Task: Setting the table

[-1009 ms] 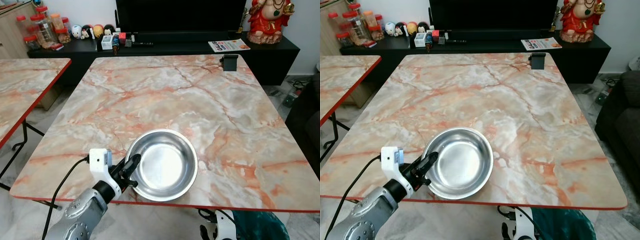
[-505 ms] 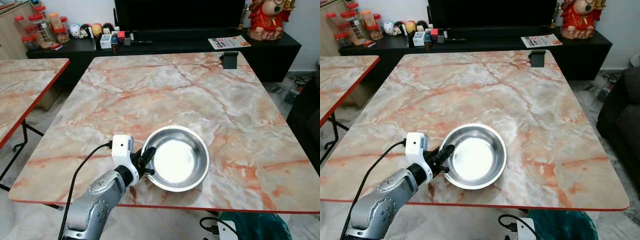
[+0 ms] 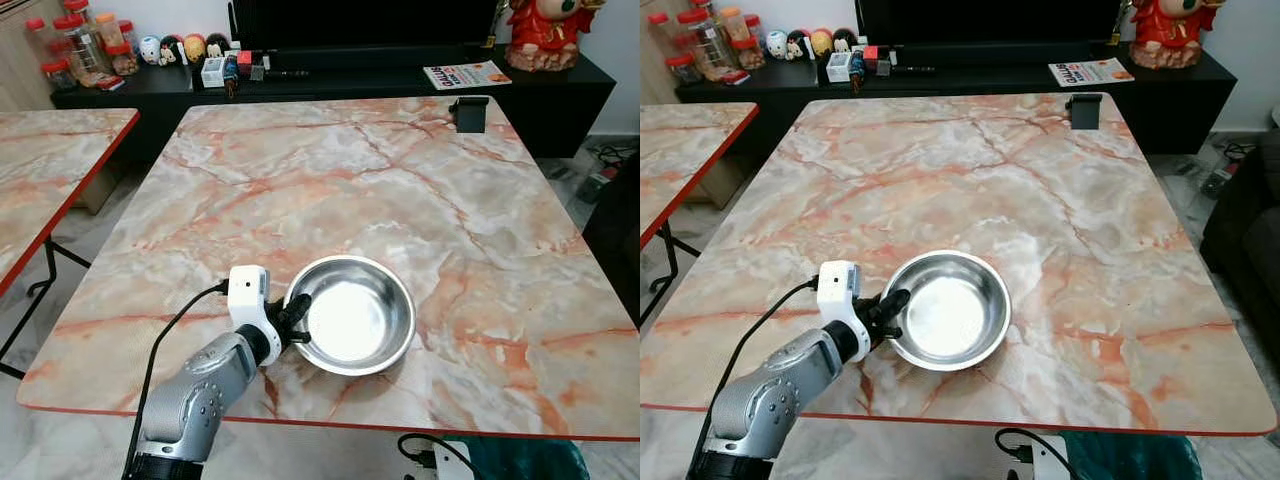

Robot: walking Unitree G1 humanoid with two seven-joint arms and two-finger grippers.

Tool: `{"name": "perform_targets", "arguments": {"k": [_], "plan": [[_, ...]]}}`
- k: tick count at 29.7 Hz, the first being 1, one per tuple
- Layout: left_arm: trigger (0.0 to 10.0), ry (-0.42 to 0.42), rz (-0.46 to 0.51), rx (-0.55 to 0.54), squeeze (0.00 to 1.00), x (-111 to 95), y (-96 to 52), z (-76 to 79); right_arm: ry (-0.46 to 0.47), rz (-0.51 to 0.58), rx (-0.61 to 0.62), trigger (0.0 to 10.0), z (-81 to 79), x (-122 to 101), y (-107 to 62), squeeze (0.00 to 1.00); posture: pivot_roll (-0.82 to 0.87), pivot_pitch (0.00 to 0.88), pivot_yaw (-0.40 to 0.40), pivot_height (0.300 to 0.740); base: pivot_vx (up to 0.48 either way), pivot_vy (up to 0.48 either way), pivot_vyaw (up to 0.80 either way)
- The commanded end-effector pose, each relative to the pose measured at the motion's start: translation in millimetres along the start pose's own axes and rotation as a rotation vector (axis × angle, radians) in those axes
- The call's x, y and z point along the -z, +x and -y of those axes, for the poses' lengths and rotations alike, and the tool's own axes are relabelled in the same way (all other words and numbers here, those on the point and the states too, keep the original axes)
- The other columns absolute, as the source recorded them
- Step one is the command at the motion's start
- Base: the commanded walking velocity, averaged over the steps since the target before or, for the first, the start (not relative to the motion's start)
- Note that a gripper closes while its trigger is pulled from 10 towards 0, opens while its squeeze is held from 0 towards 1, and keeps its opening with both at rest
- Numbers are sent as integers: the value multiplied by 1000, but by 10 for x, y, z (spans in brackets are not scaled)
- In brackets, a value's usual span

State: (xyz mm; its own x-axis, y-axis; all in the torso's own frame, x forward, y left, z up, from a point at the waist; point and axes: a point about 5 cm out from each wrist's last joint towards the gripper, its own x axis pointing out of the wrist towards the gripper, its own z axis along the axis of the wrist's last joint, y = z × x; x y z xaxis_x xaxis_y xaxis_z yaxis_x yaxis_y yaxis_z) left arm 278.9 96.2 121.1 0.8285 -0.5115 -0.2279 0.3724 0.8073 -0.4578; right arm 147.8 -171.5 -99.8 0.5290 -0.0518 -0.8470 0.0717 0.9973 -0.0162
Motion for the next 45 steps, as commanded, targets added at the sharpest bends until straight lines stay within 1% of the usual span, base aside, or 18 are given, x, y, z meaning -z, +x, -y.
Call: {"name": "perform_targets", "arguments": {"k": [1,5,8,20,28,45], "plan": [[10000,-20,-12,26,0,-9,18,22,17,-9,5,10000,-5,26,-5,0,69,79,72,740,0,0,0],[10000,-34,-11,34,0,-9,23,37,14,-9,4,10000,-7,27,-5,0,69,79,72,740,0,0,0],[10000,-20,-31,54,0,8,27,65,23,-5,6,10000,-7,16,-3,0,67,79,75,740,0,0,0],[10000,-32,-58,81,0,60,37,96,26,-1,4,10000,-9,2,0,0,65,77,73,740,0,0,0],[10000,-25,-85,107,0,108,37,118,30,2,3,10000,-14,-7,2,0,68,77,73,740,0,0,0],[10000,-30,-96,109,0,141,49,115,32,8,6,10000,-7,-39,9,0,69,72,69,740,0,0,0]]}}
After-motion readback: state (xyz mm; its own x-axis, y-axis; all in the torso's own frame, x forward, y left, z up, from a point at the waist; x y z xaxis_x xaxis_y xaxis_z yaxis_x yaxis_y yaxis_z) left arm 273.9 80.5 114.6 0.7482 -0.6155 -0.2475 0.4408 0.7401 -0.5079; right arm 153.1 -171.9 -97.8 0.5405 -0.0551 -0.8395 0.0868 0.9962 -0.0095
